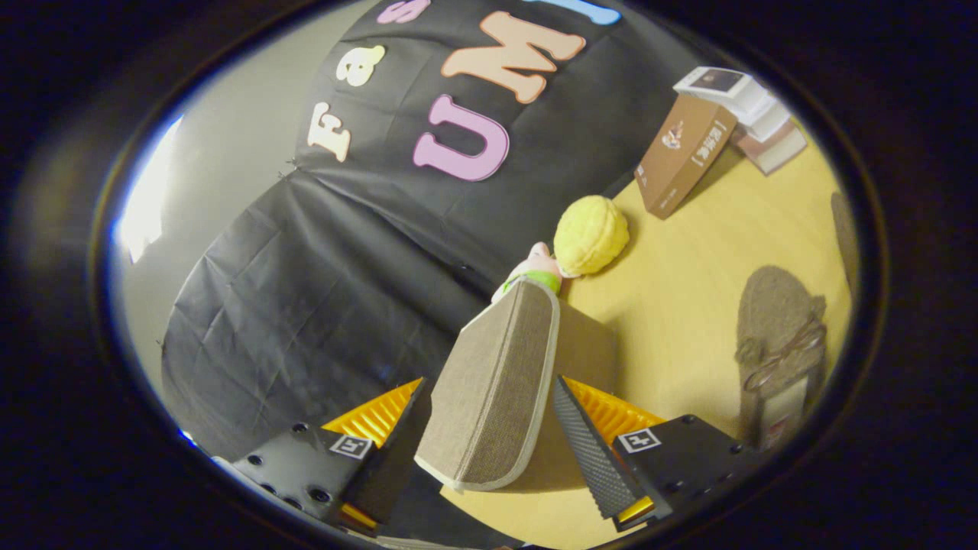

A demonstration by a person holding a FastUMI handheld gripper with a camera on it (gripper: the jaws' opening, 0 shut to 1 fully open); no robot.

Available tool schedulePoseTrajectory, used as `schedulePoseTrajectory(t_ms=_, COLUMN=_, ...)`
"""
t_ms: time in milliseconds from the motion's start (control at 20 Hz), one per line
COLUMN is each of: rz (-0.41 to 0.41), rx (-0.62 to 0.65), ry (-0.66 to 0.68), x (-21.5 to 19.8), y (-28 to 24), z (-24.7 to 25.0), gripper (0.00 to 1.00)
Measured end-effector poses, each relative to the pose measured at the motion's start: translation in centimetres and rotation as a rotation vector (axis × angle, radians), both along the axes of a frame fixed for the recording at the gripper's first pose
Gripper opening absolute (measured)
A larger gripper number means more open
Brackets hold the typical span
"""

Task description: Open the storage box then place both shoes into the box .Put the left shoe in first, then the right shoe, with the right side of both shoes facing outward in a uniform manner.

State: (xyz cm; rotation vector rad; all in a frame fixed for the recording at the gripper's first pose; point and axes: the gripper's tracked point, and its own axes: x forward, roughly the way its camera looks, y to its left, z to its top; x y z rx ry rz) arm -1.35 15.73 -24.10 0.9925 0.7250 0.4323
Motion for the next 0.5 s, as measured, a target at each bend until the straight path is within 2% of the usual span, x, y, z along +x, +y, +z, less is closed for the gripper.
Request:
schedulePoseTrajectory(t_ms=300, rz=0.005, rx=0.186, ry=0.129, x=-0.6, y=1.3, z=-2.1, gripper=1.00)
schedulePoseTrajectory(t_ms=500, rz=0.012, rx=0.250, ry=0.191, x=-1.1, y=2.1, z=-3.2, gripper=1.00)
